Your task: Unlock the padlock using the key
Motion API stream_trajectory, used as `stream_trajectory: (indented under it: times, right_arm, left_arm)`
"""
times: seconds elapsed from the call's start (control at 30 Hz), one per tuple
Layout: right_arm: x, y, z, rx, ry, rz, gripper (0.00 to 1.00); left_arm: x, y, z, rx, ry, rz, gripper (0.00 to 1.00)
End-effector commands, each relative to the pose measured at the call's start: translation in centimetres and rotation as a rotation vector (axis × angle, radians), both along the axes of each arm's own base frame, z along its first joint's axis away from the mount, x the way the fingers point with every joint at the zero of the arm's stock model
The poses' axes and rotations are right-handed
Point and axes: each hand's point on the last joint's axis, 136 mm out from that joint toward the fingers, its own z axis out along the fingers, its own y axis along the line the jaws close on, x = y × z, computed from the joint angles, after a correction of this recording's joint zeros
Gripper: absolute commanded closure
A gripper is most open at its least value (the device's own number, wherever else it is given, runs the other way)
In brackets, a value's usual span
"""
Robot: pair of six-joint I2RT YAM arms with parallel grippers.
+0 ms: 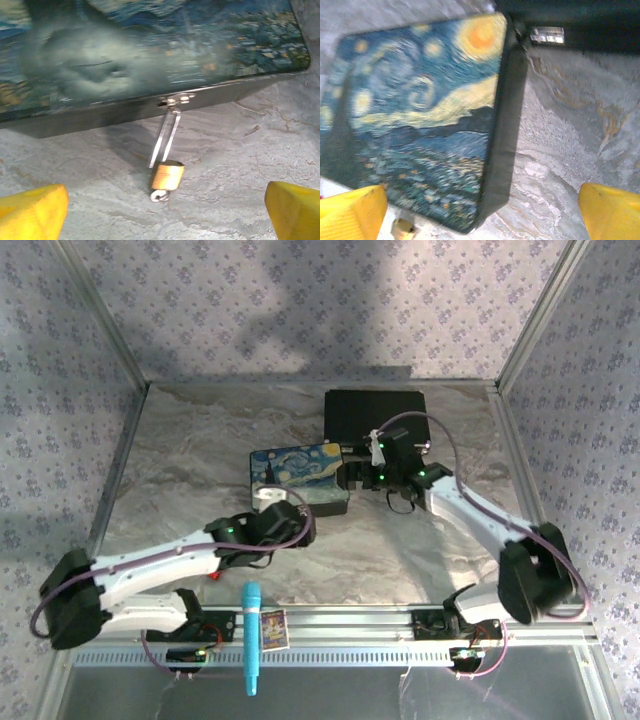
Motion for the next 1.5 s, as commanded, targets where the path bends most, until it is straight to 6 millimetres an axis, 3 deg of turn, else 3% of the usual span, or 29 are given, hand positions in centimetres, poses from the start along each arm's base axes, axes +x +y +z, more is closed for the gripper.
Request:
stream_trajectory:
  times: [0.0,0.07,0.3,0.5,0.7,0.9,1.03,1.47]
  right_arm:
    - [-2.7,0.2,1.3,0.019,-0.061,0.071,0.01]
    - [-4.1,1.0,0.9,0.051,-0.05,0.097,0.02]
    - [-8.7,7.2,-3.3,0.076,0.0,0.243,0.08]
    - [-9.5,10.6,-7.1,0.043,0.038,0.254,0.28]
    - [-9.4,12.9,-9.5,0.036,0.068,0.287,0.3]
    - [-9.6,14.3,-11.3,-0.023,0.072,0.315,0.29]
    - [-9.6,14.1,-12.7,-0.064,0.086,0.308,0.32]
    - [-10.3,12.8,-15.0,-0.094,0.128,0.282,0.62]
  left_arm:
    - [0.2,-0.7,2.1,-0.158,-0.036,-0.019,0.0]
    - [0.2,0.1,2.1,-0.16,-0.038,-0.014,0.0]
    - [0.8,1.1,0.6,-0.258,0.008,0.027,0.0]
    - [0.9,2.3,-0.2,-0.264,0.011,0.075,0.0]
    - [0.7,3.5,-0.4,-0.267,0.006,0.116,0.0]
    - [0.4,4.3,-1.2,-0.249,0.014,0.133,0.0]
    - [0.5,4.4,-1.0,-0.248,0.005,0.135,0.0]
    - [1.0,5.3,-0.4,-0.2,-0.028,0.152,0.0]
